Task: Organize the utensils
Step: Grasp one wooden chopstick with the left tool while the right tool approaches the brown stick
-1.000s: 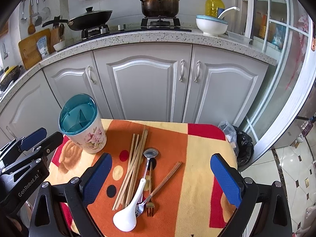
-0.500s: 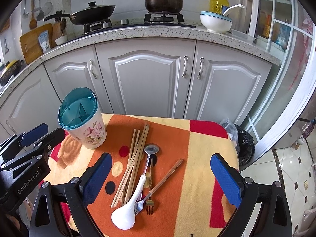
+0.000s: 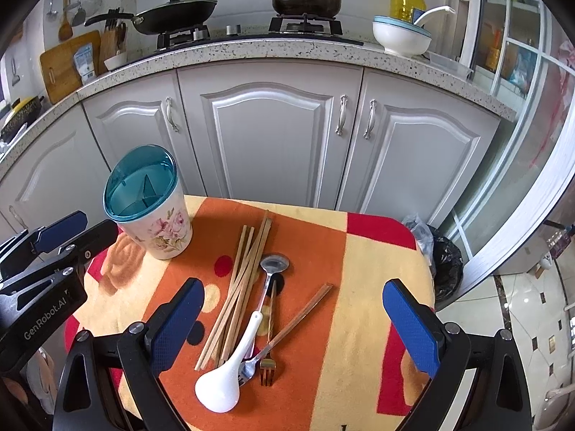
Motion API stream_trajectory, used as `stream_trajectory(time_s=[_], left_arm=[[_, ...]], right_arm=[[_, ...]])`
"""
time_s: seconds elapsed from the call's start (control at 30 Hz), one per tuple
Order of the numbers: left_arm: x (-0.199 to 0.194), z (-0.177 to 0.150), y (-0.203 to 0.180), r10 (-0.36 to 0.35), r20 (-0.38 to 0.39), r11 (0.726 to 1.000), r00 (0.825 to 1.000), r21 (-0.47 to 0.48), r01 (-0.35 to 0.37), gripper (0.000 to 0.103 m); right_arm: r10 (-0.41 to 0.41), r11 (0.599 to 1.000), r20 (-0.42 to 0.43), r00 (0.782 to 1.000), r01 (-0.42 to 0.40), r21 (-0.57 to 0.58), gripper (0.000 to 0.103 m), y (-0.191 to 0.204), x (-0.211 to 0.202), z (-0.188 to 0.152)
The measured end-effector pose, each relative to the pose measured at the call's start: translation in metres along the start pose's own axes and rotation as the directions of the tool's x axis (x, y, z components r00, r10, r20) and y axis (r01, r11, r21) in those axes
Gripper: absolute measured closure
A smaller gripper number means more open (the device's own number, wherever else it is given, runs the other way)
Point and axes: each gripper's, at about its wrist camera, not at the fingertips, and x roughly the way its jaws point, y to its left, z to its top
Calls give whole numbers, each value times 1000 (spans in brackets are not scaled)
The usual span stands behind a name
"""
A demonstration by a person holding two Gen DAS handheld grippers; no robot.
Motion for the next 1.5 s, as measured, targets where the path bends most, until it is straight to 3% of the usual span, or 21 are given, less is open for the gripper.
stream_trajectory(time_s=[0.23, 0.43, 0.57, 0.7, 0.9, 1.03, 1.17, 1.23, 1.33, 1.4, 1.5], left_arm=[[11, -4, 5, -20, -40, 1000, 999, -7, 20, 57], [33, -14, 16, -41, -116, 999, 992, -36, 37, 57], [46, -20, 6, -64, -154, 998, 986, -13, 63, 57], [67, -26, -7, -127, -217, 991, 968, 7, 132, 58], [107, -34, -30, -177, -318, 978, 932, 46, 201, 60], [135, -35, -44, -165, -364, 976, 917, 73, 205, 67], [161, -42, -51, -173, -435, 970, 884, 82, 230, 69], [164, -42, -50, -180, -433, 969, 883, 75, 235, 75], [165, -39, -38, -195, -433, 974, 880, 20, 226, 99], [166, -41, -26, -179, -441, 979, 880, 5, 202, 99], [158, -51, -9, -180, -456, 981, 872, -13, 195, 99]], right_arm=[[5, 1000, -23, 1000, -5, -1, 3, -4, 8, -4], [-1, 998, -79, 997, 6, 55, 3, -31, 28, -15], [13, 998, -124, 992, -5, 69, 11, -43, 49, -25], [78, 991, -176, 981, -58, 120, 29, -56, 75, -35], [149, 977, -214, 966, -111, 180, 35, -65, 105, -42], [174, 971, -238, 956, -127, 200, 35, -67, 124, -41], [177, 972, -262, 949, -127, 198, 39, -68, 139, -40], [179, 972, -276, 944, -127, 198, 44, -68, 148, -40], [197, 969, -291, 936, -141, 204, 55, -67, 160, -39], [211, 967, -303, 929, -153, 205, 64, -64, 169, -39], [184, 977, -278, 943, -143, 160, 76, -58, 173, -35]])
